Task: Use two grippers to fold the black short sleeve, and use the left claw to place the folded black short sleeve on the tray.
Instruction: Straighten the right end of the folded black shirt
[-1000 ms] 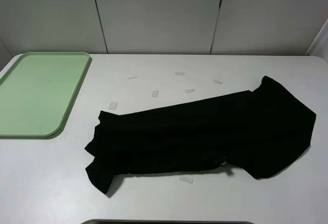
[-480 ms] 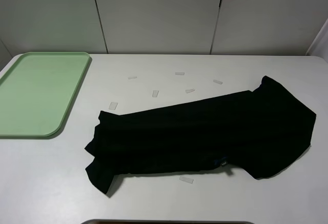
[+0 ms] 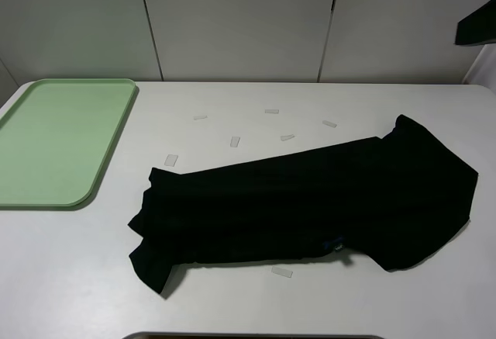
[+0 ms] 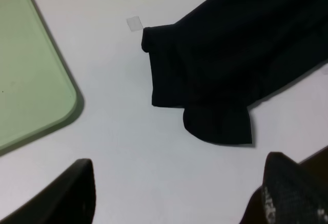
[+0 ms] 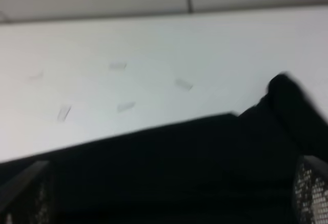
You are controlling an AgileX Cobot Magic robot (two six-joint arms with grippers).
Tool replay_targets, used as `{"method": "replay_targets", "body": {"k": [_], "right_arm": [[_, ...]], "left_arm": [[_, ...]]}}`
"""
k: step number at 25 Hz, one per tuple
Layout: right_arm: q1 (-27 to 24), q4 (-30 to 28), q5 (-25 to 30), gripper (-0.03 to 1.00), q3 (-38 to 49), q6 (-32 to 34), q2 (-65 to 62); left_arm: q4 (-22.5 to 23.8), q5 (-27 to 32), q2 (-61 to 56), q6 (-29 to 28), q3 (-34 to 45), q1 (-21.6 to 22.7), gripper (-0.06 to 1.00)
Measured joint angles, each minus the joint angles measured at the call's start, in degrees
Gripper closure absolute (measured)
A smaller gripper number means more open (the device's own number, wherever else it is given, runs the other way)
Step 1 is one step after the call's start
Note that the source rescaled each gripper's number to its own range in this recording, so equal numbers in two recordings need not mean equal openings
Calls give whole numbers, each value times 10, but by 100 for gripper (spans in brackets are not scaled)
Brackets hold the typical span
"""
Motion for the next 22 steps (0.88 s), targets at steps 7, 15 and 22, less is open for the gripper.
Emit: {"method": "replay_targets", "body": {"k": [7,15,22], "right_arm": [[4,64,10,-3,0,-89,106],[48,55,7,-3,-5,-146,255],[78,-62,2,-3,-75,-89,376]], "left_arm": [[0,0,0,0,0,0,28],[0,0,0,0,0,0,28],[23,0,0,0,0,0,28]]}}
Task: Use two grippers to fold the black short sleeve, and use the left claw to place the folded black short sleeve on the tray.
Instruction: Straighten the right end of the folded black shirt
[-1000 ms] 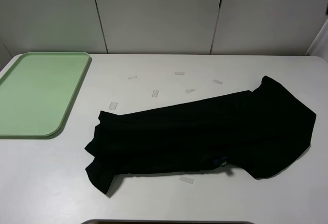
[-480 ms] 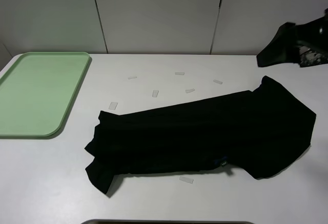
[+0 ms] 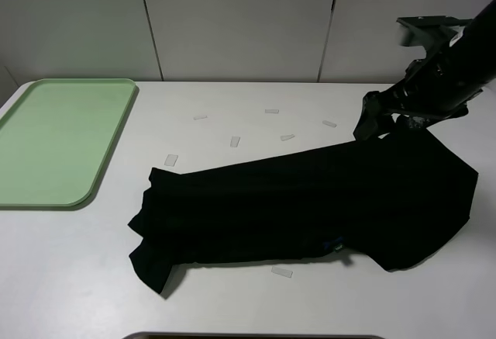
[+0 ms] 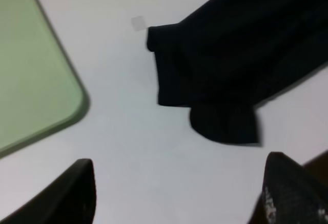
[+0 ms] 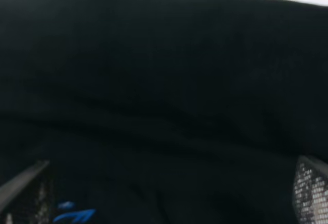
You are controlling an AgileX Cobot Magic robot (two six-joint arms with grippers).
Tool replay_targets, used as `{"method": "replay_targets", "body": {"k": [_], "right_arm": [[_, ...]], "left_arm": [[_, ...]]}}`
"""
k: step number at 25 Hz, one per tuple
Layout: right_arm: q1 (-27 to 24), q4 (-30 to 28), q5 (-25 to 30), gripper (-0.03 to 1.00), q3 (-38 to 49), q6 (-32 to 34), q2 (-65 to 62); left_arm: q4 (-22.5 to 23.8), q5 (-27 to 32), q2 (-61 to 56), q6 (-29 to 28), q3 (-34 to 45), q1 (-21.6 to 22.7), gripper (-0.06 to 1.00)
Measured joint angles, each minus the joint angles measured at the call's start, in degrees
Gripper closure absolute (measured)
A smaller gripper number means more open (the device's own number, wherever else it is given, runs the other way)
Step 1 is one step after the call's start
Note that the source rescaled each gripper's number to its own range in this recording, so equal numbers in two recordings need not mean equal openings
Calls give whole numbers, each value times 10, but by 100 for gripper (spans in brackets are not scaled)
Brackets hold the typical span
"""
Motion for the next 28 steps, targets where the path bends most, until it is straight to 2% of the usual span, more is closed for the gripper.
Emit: {"method": "replay_targets", "body": {"k": [5,7,11,21,28], "right_arm": [[38,-77,-13,-3,-61,52,70],[56,-87,-31,-3,-74,57,89],[93,-93,-70,-3,-81,60,123],[174,-96,-127,-3,-81,65,174],[198,-99,-150,-3,-81,74,206]], "left_arm": [[25,-1,0,0,0,0,28],[27,-2,0,0,0,0,28],[29,-2,0,0,0,0,28],[31,-2,0,0,0,0,28],[58,-2,0,0,0,0,28]]}}
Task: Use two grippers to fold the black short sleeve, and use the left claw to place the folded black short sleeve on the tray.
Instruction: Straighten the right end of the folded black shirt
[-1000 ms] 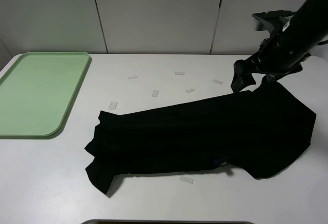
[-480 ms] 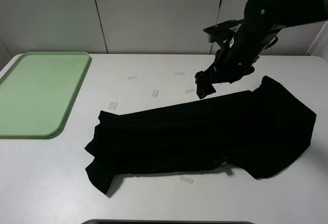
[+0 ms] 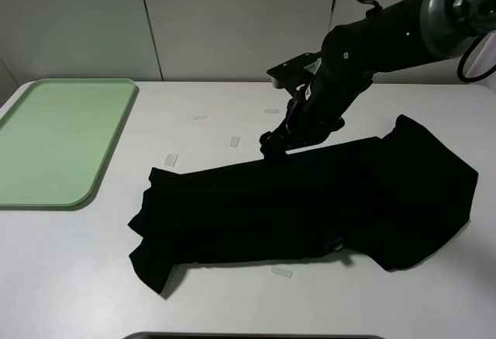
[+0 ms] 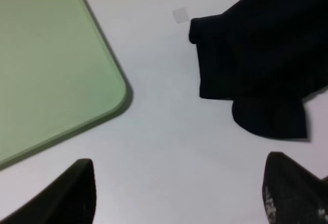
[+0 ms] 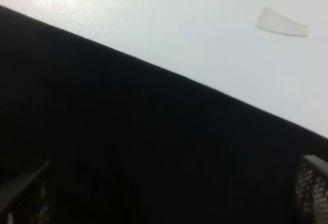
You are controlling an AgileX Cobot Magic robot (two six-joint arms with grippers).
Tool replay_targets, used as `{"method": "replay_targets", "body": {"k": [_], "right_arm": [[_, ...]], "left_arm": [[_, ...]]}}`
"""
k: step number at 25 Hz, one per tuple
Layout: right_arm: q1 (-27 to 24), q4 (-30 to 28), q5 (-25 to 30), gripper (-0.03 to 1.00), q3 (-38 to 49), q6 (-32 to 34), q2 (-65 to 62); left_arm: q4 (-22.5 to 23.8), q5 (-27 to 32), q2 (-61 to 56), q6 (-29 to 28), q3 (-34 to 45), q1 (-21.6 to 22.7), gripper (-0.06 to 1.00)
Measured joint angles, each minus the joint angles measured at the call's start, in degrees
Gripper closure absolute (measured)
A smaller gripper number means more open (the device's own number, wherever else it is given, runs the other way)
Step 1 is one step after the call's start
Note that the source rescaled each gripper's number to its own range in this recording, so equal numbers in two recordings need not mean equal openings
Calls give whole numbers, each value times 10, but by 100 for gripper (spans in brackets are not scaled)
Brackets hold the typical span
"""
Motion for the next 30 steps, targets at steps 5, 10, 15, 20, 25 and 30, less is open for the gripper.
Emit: {"method": "replay_targets", "body": {"k": [5,10,15,20,25,30], "right_arm": [[28,-4,-25,-3,0,6,13],[56,-4,-59,-3,0,6,18],[59,-4,-90,-3,0,6,50],[72,-8,-99,-3,0,6,59],[95,33,-26,-3,0,7,58],[108,70,63,-3,0,7,36]], "left_arm": [[13,0,0,0,0,0,28],[14,0,0,0,0,0,28],[16,0,0,0,0,0,28],[16,0,0,0,0,0,28],[16,0,0,0,0,0,28],[16,0,0,0,0,0,28]]}}
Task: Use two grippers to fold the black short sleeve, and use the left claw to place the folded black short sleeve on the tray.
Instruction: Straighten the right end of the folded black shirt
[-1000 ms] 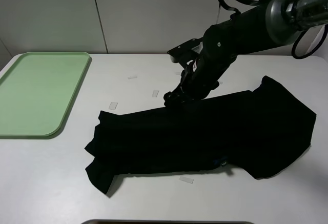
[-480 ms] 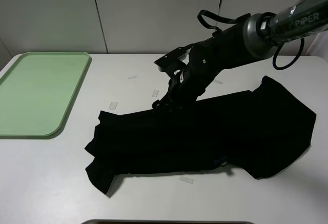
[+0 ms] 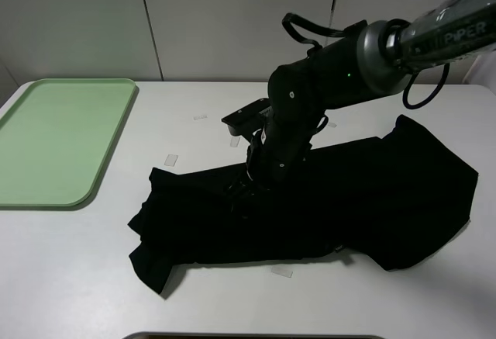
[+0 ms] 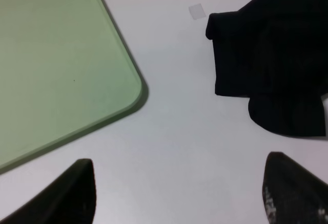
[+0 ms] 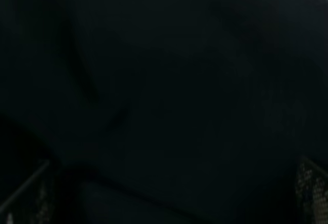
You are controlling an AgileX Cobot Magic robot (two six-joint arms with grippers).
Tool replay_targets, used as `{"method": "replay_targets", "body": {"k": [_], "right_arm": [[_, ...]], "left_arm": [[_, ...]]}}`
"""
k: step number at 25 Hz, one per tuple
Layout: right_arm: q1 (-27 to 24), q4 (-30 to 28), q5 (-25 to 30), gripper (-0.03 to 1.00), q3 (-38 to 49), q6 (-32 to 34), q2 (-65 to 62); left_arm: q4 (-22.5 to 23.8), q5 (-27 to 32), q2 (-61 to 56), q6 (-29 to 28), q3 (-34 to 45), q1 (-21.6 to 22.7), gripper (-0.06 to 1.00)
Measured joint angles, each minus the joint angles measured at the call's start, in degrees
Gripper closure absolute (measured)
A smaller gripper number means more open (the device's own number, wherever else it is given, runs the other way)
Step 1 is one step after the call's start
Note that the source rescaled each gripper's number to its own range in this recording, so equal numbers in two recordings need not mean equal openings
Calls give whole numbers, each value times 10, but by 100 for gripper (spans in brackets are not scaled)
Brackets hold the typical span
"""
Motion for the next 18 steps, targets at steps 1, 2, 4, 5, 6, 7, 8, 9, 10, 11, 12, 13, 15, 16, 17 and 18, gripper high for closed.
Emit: {"method": "replay_targets", "body": {"k": [1,2,4,5,6,7,8,9,10,11,12,13,15,16,17,18], "right_arm": [[1,8,16,-3,0,1,-6],[1,15,36,-3,0,2,-14],[2,32,61,-3,0,2,-28],[2,41,70,-3,0,2,-36],[2,52,78,-3,0,2,-44],[2,65,83,-3,0,2,-52],[2,79,90,-3,0,2,-58],[2,90,94,-3,0,3,-64],[2,103,97,-3,0,3,-68],[2,114,100,-3,0,3,-70],[2,125,101,-3,0,3,-71],[2,130,101,-3,0,3,-71],[2,128,92,-3,0,3,-71],[2,118,85,-3,-3,1,-71],[2,104,73,-3,-9,1,-71],[2,85,63,-3,-13,1,-71]], "left_arm": [[0,0,0,0,0,0,28],[0,0,0,0,0,0,28],[0,0,0,0,0,0,28],[0,0,0,0,0,0,28],[0,0,0,0,0,0,28],[0,0,0,0,0,0,28],[0,0,0,0,0,0,28],[0,0,0,0,0,0,28],[0,0,0,0,0,0,28],[0,0,0,0,0,0,28],[0,0,0,0,0,0,28],[0,0,0,0,0,0,28],[1,0,0,0,0,0,28],[1,0,0,0,0,0,28],[1,0,0,0,0,0,28],[1,0,0,0,0,0,28]]}}
